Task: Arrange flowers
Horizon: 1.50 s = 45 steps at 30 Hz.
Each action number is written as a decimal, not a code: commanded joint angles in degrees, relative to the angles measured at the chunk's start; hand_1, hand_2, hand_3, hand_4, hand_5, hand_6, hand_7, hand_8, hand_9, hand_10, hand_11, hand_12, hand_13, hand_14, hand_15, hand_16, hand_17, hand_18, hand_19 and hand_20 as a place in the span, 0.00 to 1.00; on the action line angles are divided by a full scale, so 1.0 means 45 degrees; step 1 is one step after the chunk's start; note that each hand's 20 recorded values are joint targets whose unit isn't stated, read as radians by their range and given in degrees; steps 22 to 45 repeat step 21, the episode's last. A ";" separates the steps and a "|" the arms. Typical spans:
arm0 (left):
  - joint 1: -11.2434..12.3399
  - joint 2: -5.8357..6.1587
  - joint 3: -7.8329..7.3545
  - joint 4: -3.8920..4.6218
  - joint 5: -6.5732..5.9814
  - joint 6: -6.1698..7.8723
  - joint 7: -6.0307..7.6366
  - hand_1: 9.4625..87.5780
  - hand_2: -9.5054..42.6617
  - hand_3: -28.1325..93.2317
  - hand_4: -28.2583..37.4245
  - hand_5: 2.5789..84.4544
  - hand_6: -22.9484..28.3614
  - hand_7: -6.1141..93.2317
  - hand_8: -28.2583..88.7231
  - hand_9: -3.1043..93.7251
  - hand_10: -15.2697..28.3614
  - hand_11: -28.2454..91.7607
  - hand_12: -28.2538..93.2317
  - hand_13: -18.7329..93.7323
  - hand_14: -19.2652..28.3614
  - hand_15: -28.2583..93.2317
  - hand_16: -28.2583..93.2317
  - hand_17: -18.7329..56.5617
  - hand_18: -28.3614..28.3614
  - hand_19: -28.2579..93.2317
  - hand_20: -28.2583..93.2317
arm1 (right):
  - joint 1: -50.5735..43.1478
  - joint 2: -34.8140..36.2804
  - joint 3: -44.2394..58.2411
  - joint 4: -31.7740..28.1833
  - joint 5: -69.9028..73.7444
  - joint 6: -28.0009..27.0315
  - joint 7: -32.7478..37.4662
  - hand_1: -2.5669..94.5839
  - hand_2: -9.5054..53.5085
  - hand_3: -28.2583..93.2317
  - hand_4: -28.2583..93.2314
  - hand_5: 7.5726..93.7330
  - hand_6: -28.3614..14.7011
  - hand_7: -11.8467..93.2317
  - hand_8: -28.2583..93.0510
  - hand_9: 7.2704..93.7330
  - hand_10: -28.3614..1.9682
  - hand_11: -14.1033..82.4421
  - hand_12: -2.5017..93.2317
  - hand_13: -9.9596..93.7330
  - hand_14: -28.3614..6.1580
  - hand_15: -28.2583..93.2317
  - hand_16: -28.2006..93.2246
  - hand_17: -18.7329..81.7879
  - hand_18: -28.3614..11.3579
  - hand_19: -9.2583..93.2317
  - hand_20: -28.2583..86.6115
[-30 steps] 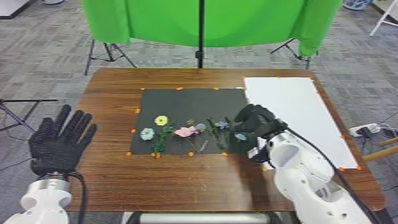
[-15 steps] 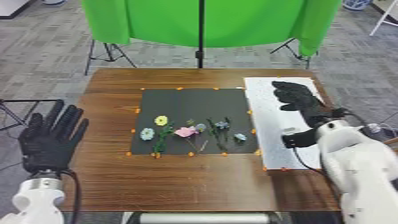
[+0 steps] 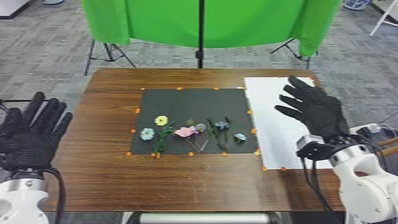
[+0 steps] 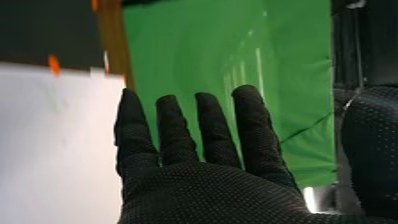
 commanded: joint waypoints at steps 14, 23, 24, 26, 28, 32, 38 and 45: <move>0.0171 -0.0158 0.0073 -0.0059 0.0103 -0.0126 0.0081 0.16 0.42 0.88 0.00 0.44 0.56 0.16 0.15 0.39 0.62 0.32 0.29 0.42 0.59 0.30 0.21 0.20 0.69 0.43 0.32 | -0.0160 -0.0363 0.0281 -0.0560 0.1278 -0.0435 0.0711 0.14 0.26 0.88 0.00 0.32 0.65 0.16 0.17 0.27 0.57 0.16 0.12 0.33 0.40 0.26 0.40 0.29 0.32 0.33 0.41; 0.0229 -0.0214 0.0145 -0.0139 0.0021 0.0155 0.0311 0.16 0.41 0.88 0.00 0.44 0.56 0.16 0.15 0.39 0.63 0.32 0.29 0.42 0.59 0.30 0.21 0.20 0.69 0.43 0.32 | -0.0032 -0.0365 0.0267 -0.0531 0.1045 -0.0737 0.0639 0.15 0.24 0.89 0.00 0.33 0.65 0.16 0.17 0.27 0.57 0.16 0.12 0.33 0.40 0.26 0.40 0.29 0.32 0.33 0.41; 0.0229 -0.0214 0.0145 -0.0139 0.0021 0.0155 0.0311 0.16 0.41 0.88 0.00 0.44 0.56 0.16 0.15 0.39 0.63 0.32 0.29 0.42 0.59 0.30 0.21 0.20 0.69 0.43 0.32 | -0.0032 -0.0365 0.0267 -0.0531 0.1045 -0.0737 0.0639 0.15 0.24 0.89 0.00 0.33 0.65 0.16 0.17 0.27 0.57 0.16 0.12 0.33 0.40 0.26 0.40 0.29 0.32 0.33 0.41; 0.0229 -0.0214 0.0145 -0.0139 0.0021 0.0155 0.0311 0.16 0.41 0.88 0.00 0.44 0.56 0.16 0.15 0.39 0.63 0.32 0.29 0.42 0.59 0.30 0.21 0.20 0.69 0.43 0.32 | -0.0032 -0.0365 0.0267 -0.0531 0.1045 -0.0737 0.0639 0.15 0.24 0.89 0.00 0.33 0.65 0.16 0.17 0.27 0.57 0.16 0.12 0.33 0.40 0.26 0.40 0.29 0.32 0.33 0.41; 0.0229 -0.0214 0.0145 -0.0139 0.0021 0.0155 0.0311 0.16 0.41 0.88 0.00 0.44 0.56 0.16 0.15 0.39 0.63 0.32 0.29 0.42 0.59 0.30 0.21 0.20 0.69 0.43 0.32 | -0.0032 -0.0365 0.0267 -0.0531 0.1045 -0.0737 0.0639 0.15 0.24 0.89 0.00 0.33 0.65 0.16 0.17 0.27 0.57 0.16 0.12 0.33 0.40 0.26 0.40 0.29 0.32 0.33 0.41; 0.0229 -0.0214 0.0145 -0.0139 0.0021 0.0155 0.0311 0.16 0.41 0.88 0.00 0.44 0.56 0.16 0.15 0.39 0.63 0.32 0.29 0.42 0.59 0.30 0.21 0.20 0.69 0.43 0.32 | -0.0032 -0.0365 0.0267 -0.0531 0.1045 -0.0737 0.0639 0.15 0.24 0.89 0.00 0.33 0.65 0.16 0.17 0.27 0.57 0.16 0.12 0.33 0.40 0.26 0.40 0.29 0.32 0.33 0.41; 0.0229 -0.0214 0.0145 -0.0139 0.0021 0.0155 0.0311 0.16 0.41 0.88 0.00 0.44 0.56 0.16 0.15 0.39 0.63 0.32 0.29 0.42 0.59 0.30 0.21 0.20 0.69 0.43 0.32 | -0.0032 -0.0365 0.0267 -0.0531 0.1045 -0.0737 0.0639 0.15 0.24 0.89 0.00 0.33 0.65 0.16 0.17 0.27 0.57 0.16 0.12 0.33 0.40 0.26 0.40 0.29 0.32 0.33 0.41; 0.0229 -0.0214 0.0145 -0.0139 0.0021 0.0155 0.0311 0.16 0.41 0.88 0.00 0.44 0.56 0.16 0.15 0.39 0.63 0.32 0.29 0.42 0.59 0.30 0.21 0.20 0.69 0.43 0.32 | -0.0032 -0.0365 0.0267 -0.0531 0.1045 -0.0737 0.0639 0.15 0.24 0.89 0.00 0.33 0.65 0.16 0.17 0.27 0.57 0.16 0.12 0.33 0.40 0.26 0.40 0.29 0.32 0.33 0.41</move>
